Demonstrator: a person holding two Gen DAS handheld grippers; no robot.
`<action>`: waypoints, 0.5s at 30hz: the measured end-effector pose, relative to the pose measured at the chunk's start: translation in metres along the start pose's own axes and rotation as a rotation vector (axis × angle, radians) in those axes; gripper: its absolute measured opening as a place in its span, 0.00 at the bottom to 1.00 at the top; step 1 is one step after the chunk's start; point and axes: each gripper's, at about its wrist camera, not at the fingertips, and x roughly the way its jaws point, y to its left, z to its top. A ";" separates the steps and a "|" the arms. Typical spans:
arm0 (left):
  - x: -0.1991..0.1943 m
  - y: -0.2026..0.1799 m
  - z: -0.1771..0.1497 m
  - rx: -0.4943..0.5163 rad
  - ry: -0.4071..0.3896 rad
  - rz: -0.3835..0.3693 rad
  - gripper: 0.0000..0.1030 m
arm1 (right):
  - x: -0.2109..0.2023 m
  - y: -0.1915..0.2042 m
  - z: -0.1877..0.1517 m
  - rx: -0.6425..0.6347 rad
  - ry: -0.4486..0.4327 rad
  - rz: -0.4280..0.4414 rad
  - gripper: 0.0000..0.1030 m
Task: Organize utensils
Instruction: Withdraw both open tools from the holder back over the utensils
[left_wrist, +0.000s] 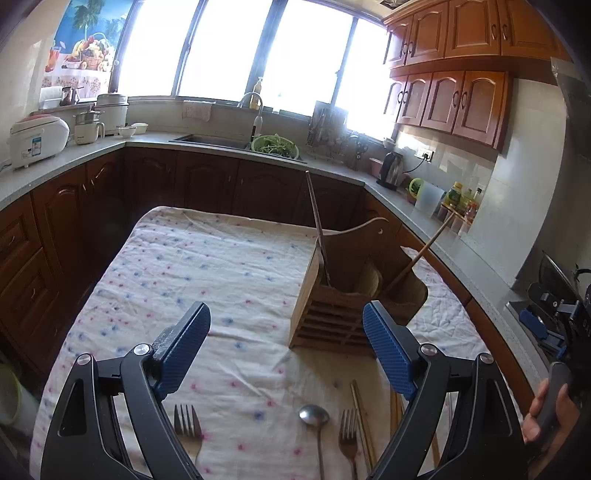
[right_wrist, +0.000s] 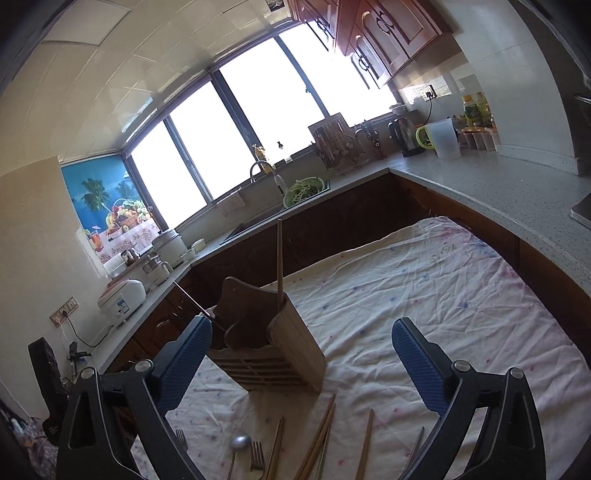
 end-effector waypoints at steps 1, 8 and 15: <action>-0.003 0.002 -0.005 -0.003 0.007 0.001 0.84 | -0.005 -0.002 -0.005 -0.003 0.005 -0.010 0.96; -0.019 0.002 -0.042 -0.001 0.064 0.009 0.84 | -0.035 -0.014 -0.040 -0.014 0.052 -0.082 0.96; -0.023 0.001 -0.071 -0.024 0.123 -0.001 0.84 | -0.050 -0.025 -0.072 -0.024 0.103 -0.127 0.96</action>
